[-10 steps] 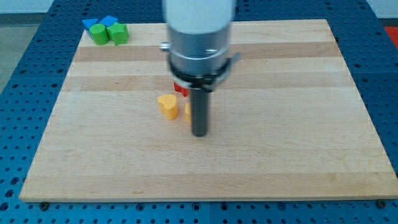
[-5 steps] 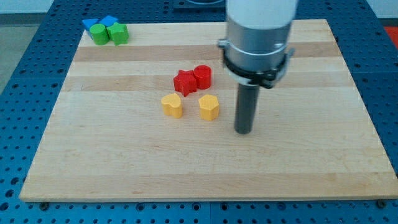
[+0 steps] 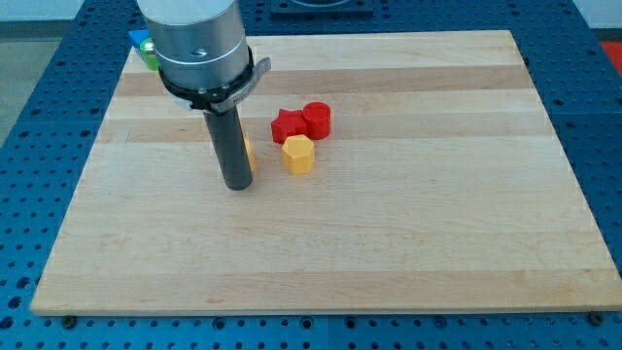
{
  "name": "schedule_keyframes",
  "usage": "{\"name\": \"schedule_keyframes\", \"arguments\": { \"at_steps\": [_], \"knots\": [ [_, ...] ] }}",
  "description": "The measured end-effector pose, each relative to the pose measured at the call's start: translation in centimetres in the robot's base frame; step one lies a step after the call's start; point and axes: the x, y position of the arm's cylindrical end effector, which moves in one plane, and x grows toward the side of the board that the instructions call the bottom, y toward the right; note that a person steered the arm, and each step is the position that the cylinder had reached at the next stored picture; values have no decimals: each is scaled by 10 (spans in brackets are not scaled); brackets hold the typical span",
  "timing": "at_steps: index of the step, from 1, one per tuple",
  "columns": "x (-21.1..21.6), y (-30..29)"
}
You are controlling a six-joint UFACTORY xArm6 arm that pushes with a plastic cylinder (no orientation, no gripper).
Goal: Place the yellow blocks in a horizontal line to the left of the red blocks
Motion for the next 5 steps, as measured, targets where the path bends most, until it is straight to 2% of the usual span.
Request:
{"name": "schedule_keyframes", "arguments": {
  "at_steps": [1,2,3,5],
  "knots": [
    [0,32],
    [-2,111],
    [-35,149],
    [-42,93]
  ]
}}
